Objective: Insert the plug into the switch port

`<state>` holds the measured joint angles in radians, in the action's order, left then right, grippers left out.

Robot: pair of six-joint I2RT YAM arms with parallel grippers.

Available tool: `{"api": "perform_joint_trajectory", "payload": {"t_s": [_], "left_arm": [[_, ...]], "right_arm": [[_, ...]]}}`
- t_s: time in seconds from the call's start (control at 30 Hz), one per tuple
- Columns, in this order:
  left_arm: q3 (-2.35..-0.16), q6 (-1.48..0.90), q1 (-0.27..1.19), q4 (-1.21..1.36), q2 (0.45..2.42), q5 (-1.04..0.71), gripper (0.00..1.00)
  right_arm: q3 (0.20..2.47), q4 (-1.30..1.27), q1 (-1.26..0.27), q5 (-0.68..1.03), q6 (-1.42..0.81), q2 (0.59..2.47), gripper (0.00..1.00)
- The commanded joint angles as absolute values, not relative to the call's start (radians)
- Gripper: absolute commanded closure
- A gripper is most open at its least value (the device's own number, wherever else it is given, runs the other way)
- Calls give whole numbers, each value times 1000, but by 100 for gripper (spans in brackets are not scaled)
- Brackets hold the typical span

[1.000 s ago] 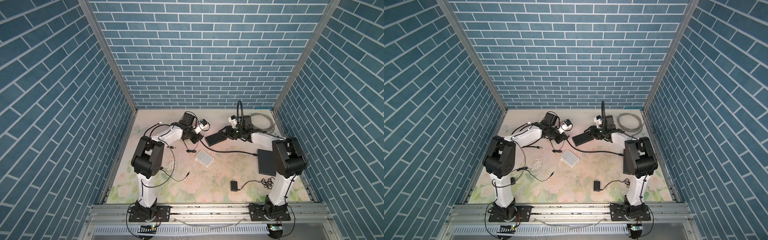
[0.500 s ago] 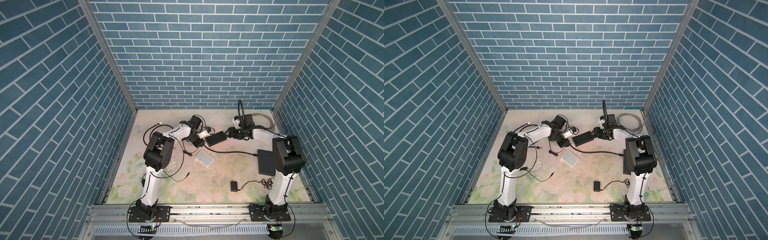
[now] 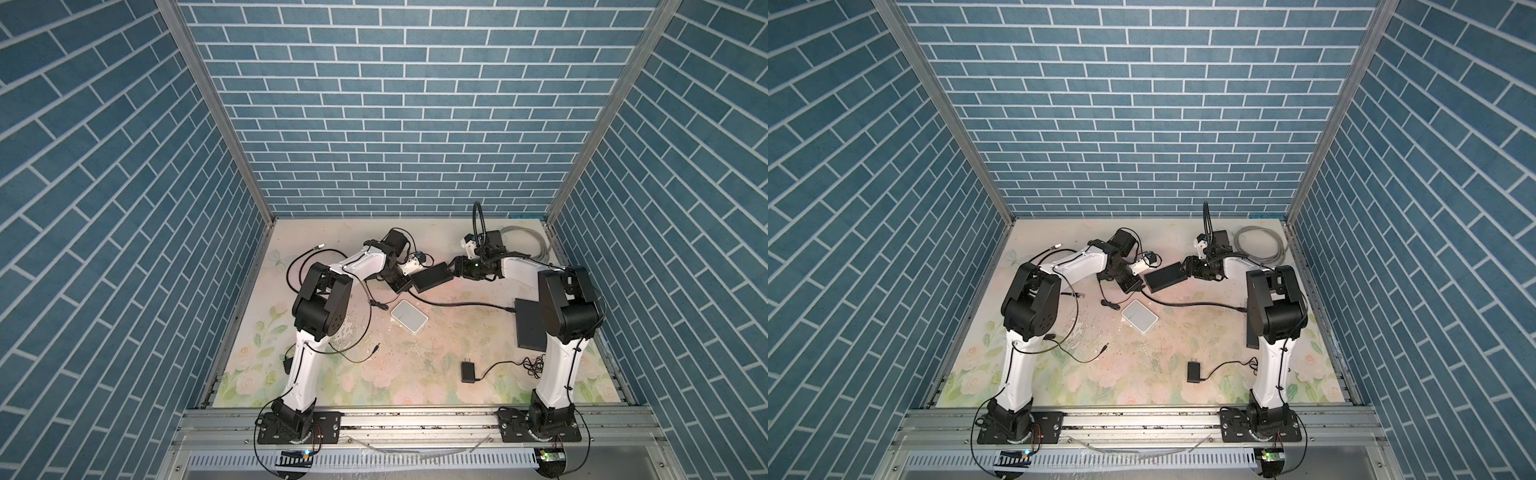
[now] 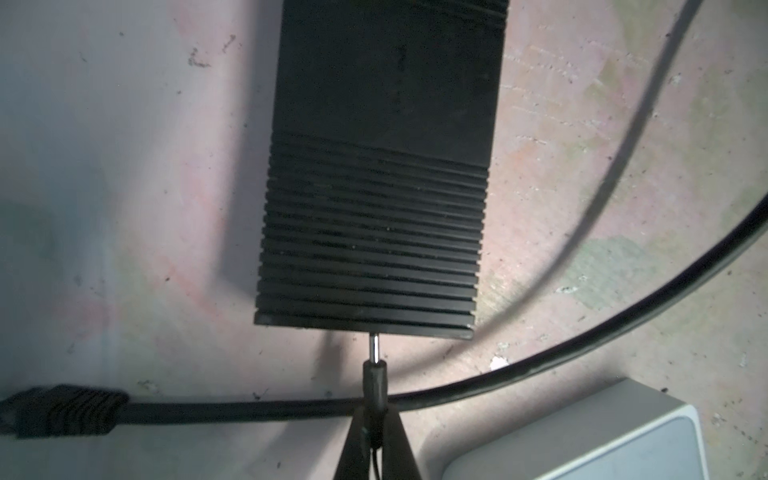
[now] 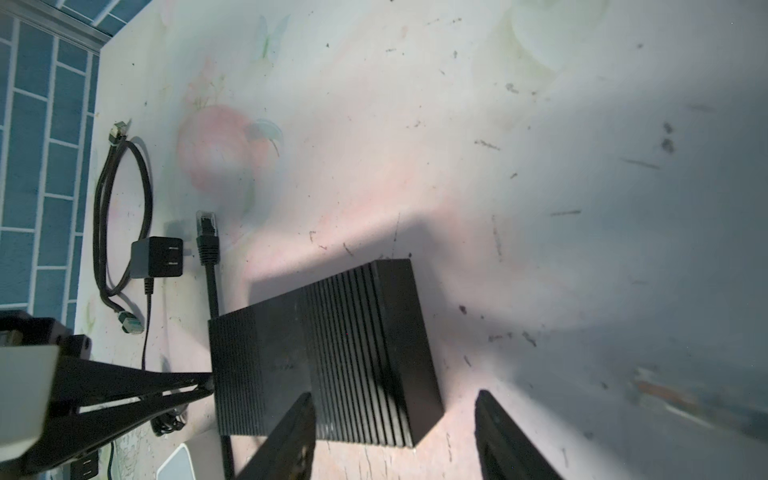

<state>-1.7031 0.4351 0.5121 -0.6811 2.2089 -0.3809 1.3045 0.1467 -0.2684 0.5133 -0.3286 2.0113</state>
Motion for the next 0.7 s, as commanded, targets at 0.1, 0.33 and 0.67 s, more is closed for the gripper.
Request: {"api": "perform_joint_trajectory", "payload": {"t_s": [0.1,0.33,0.67], "left_arm": [[-1735,423,517,-689,2242,-364,98],[-1742,417,515,-699,2253,-326,98],[-1707,430,515,-640,2223,-376,98]], "right_arm": [[1351,138,-274,575,-263,2022,42],[1355,144,-275,590,-255,2023,41],[1380,179,-281,602,-227,2055,42]]}}
